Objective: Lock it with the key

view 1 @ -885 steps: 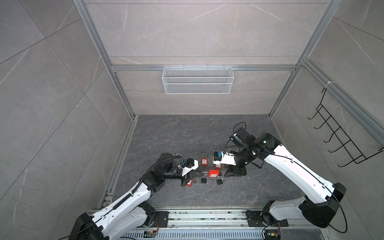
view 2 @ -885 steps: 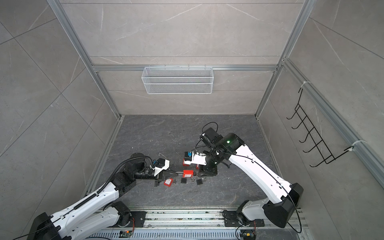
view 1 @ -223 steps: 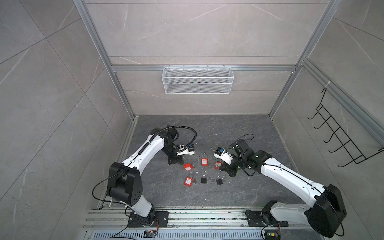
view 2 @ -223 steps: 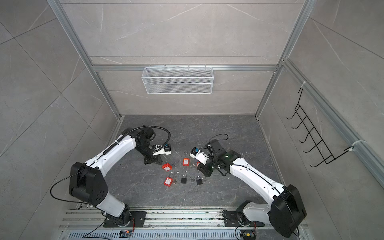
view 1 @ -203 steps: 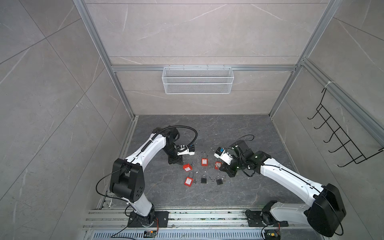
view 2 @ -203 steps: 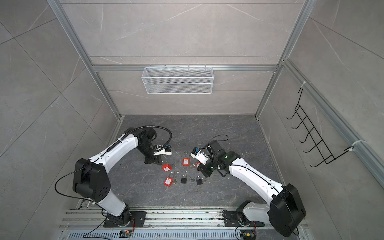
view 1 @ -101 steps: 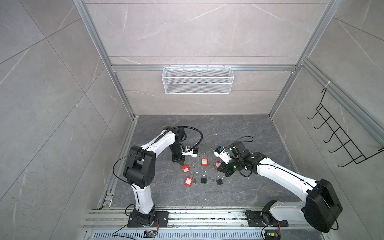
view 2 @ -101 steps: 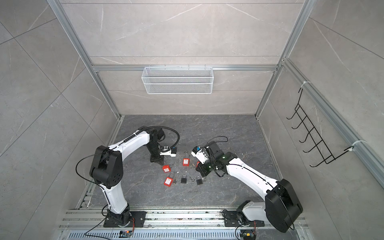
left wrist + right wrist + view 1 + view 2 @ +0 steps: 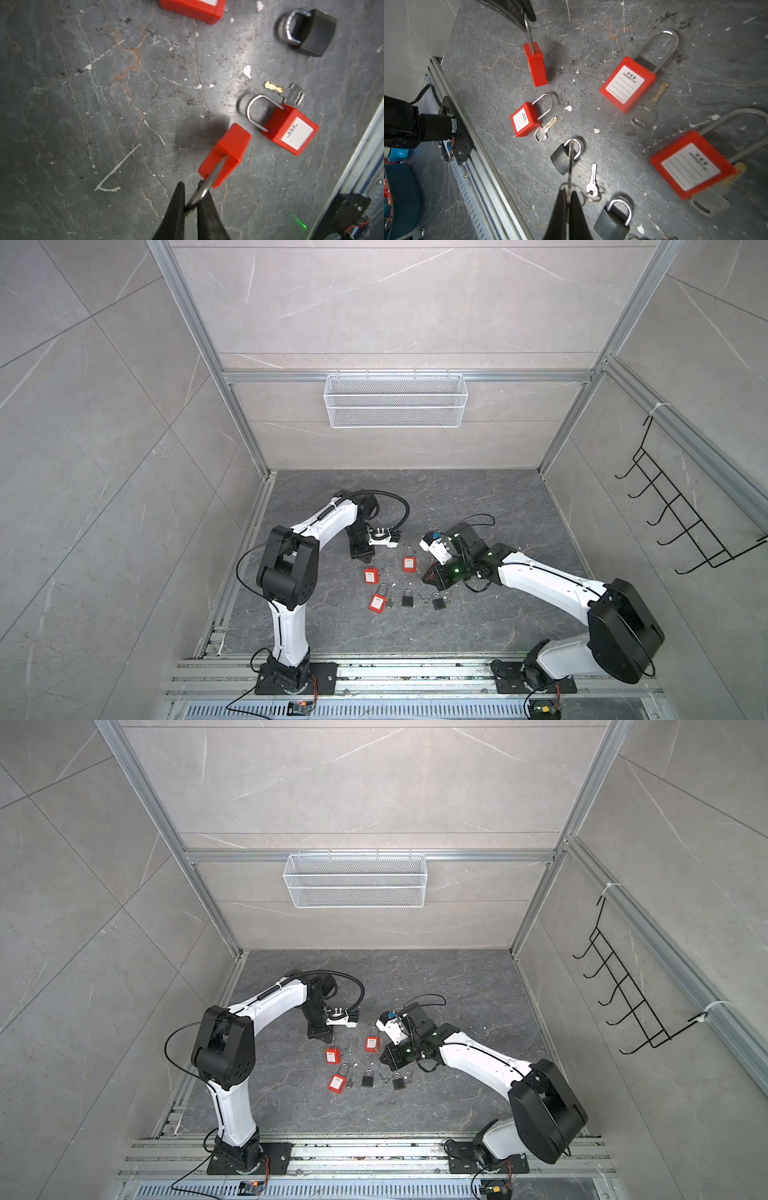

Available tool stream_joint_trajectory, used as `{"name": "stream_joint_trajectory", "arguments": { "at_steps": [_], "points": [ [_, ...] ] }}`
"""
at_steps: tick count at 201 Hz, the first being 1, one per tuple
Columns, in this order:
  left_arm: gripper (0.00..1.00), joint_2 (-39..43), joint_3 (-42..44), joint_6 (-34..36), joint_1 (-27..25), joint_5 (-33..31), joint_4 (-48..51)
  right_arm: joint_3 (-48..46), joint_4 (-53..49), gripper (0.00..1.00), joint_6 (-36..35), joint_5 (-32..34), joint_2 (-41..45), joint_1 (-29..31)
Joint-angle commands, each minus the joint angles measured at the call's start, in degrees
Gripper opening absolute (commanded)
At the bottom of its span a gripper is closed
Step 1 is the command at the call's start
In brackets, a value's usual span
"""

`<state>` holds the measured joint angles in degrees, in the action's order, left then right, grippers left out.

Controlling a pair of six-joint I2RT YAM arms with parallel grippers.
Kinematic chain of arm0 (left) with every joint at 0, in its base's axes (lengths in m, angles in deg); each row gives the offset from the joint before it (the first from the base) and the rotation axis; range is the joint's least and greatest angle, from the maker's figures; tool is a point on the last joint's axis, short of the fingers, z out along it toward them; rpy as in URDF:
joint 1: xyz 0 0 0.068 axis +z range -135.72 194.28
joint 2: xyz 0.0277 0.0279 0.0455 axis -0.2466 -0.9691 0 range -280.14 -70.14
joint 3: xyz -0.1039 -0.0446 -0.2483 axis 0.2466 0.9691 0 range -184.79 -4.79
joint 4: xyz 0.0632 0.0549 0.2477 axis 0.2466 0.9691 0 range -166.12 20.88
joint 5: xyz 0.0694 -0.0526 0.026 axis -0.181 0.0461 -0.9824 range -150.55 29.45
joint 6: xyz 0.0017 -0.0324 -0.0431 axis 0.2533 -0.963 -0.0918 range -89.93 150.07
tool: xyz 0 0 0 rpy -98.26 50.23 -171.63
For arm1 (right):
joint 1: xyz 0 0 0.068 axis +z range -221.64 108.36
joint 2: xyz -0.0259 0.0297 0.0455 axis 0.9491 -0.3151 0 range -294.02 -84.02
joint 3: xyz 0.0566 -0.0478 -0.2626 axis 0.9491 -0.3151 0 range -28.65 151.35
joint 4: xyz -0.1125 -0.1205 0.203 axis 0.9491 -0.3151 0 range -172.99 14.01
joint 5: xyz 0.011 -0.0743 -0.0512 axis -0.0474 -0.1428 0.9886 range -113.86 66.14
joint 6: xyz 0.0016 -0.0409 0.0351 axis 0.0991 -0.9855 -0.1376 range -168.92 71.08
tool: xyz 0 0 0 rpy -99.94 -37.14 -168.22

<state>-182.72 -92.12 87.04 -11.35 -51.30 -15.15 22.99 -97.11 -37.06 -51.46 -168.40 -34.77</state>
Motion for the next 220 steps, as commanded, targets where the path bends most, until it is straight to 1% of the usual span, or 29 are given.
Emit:
{"name": "stream_joint_trajectory", "arguments": {
  "at_steps": [1, 23, 47, 58, 64, 66, 68, 71, 75, 91, 106, 135, 148, 167, 180, 195, 220],
  "points": [
    [0.15, -3.15, -0.96, -2.48, 1.20, -1.52, -5.02, 3.60, 0.55, 0.00, 5.80, -1.50, -2.61, 0.81],
    [0.17, -4.03, -1.91, -4.26, 2.46, 0.51, -6.81, 5.48, 1.13, 0.00, 9.61, -2.29, -5.40, 1.66],
    [0.23, -4.19, -2.49, -6.64, 3.58, 0.52, -8.63, 8.42, 1.13, 0.00, 12.93, -2.38, -8.36, 2.58],
    [0.25, -3.44, -2.57, -8.18, 4.50, 1.83, -9.61, 10.11, 0.66, 0.00, 14.50, -2.37, -9.90, 2.86],
    [0.30, -2.70, -2.35, -9.32, 5.35, 2.83, -10.57, 11.07, 0.29, 0.00, 15.05, -2.27, -10.80, 3.07],
    [0.35, -2.49, -2.28, -9.64, 5.53, 3.28, -10.89, 11.41, 0.12, 0.00, 15.17, -2.17, -11.05, 3.16],
    [0.44, -2.17, -2.11, -9.94, 5.84, 3.55, -11.25, 11.72, -0.04, 0.00, 15.33, -2.04, -11.42, 3.29],
    [0.54, -1.82, -2.00, -10.39, 6.19, 3.99, -11.69, 12.18, -0.24, 0.00, 15.61, -1.83, -11.79, 3.37],
    [0.57, -1.30, -1.74, -10.77, 6.59, 4.51, -12.18, 12.69, -0.31, 0.00, 15.90, -1.73, -12.34, 3.46],
    [0.58, 1.01, -0.46, -11.96, 8.05, 5.74, -14.02, 14.69, -0.66, 0.00, 17.05, -0.88, -14.27, 3.72],
    [0.58, 3.83, 1.57, -15.82, 9.78, 6.12, -16.85, 17.13, -1.19, 0.00, 18.46, -0.56, -16.75, 4.04],
    [0.57, 10.78, 8.94, -28.79, 13.84, 8.74, -22.07, 22.47, -2.33, 0.01, 21.19, 0.21, -22.32, 5.33],
    [0.57, 13.69, 13.15, -35.39, 14.48, 9.45, -23.32, 24.83, -2.45, 0.02, 22.53, -0.24, -25.27, 5.75],
    [0.56, 16.16, 17.06, -47.78, 14.99, 10.82, -23.27, 28.01, -2.60, 0.03, 24.08, -0.89, -29.27, 6.22],
    [0.55, 17.16, 19.42, -53.90, 15.00, 10.97, -23.10, 30.84, -4.52, 0.03, 24.25, -0.40, -31.67, 6.78],
    [0.55, 17.74, 21.59, -60.14, 15.05, 11.14, -23.19, 33.08, -5.92, 0.04, 24.28, 0.08, -33.85, 7.53],
    [0.55, 17.22, 24.31, -66.88, 14.99, 14.30, -23.85, 34.58, -6.04, 0.06, 25.24, -0.70, -36.47, 8.12]
  ]
}}
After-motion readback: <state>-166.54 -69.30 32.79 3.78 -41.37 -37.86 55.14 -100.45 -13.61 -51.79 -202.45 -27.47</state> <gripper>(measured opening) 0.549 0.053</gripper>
